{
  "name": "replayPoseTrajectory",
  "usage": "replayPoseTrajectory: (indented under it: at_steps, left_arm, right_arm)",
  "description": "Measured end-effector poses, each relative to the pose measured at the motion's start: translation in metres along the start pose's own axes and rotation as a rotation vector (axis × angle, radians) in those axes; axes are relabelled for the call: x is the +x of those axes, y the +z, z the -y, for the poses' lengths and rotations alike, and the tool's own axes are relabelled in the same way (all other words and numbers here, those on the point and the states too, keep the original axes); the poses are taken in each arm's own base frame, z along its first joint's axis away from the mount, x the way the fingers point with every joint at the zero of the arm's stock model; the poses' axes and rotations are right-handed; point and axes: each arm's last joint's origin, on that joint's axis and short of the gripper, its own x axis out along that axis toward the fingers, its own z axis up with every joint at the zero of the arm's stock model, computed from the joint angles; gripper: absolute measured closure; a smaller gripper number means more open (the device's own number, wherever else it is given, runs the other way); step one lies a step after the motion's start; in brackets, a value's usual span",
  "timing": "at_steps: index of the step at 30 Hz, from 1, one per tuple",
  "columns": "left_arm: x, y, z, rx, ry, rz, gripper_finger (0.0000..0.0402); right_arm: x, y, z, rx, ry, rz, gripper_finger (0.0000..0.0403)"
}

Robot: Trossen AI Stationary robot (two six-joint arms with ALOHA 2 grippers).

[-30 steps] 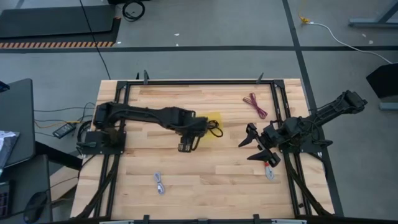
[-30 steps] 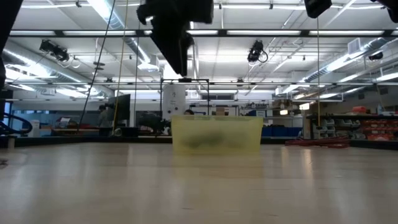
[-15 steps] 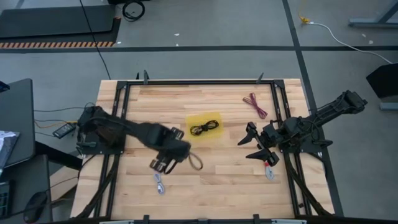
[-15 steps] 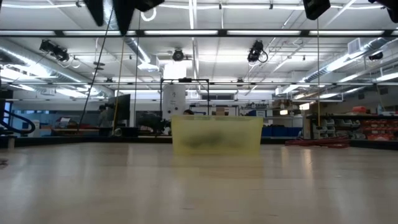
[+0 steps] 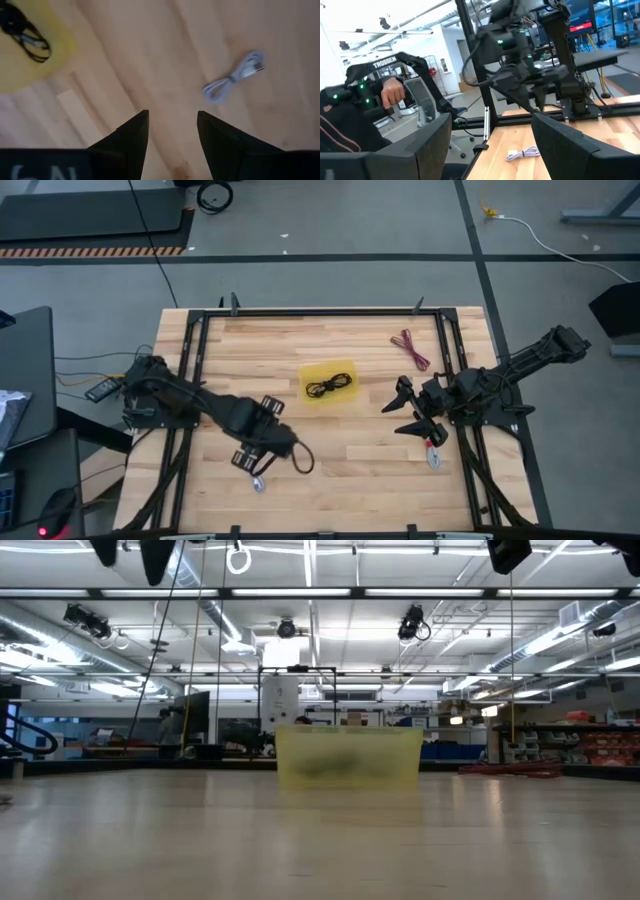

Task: Pick and place USB-C Cables
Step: Put the left white cable charger into the yellow bin

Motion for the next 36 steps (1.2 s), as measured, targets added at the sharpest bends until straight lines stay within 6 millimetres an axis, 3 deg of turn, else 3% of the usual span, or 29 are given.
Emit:
replayPoseTrajectory:
  at_steps: [9, 21, 26, 30, 36]
  left_arm:
    - [-0.003, 0.001, 0.023, -0.32, 0.029, 0.036, 0.0225]
    - [-0.011, -0.007, 0.08, -0.689, 0.101, 0.141, 0.0225]
    - [-0.013, -0.009, 0.093, -0.901, 0.15, 0.226, 0.0225]
    - [-0.001, -0.008, 0.097, -1.035, 0.198, 0.167, 0.0225]
    - [0.034, -0.004, 0.099, -1.116, 0.341, -0.036, 0.0225]
  right_arm:
    - [0.005, -0.009, -0.003, 0.102, -0.045, -0.031, 0.012]
    - [0.027, -0.03, -0.006, 0.148, -0.016, -0.043, 0.012]
    - [0.033, -0.039, -0.005, 0.195, -0.033, -0.044, 0.012]
    - [0.038, -0.05, -0.011, 0.24, -0.014, -0.074, 0.012]
    - [0.044, -0.069, -0.029, 0.282, 0.052, -0.094, 0.012]
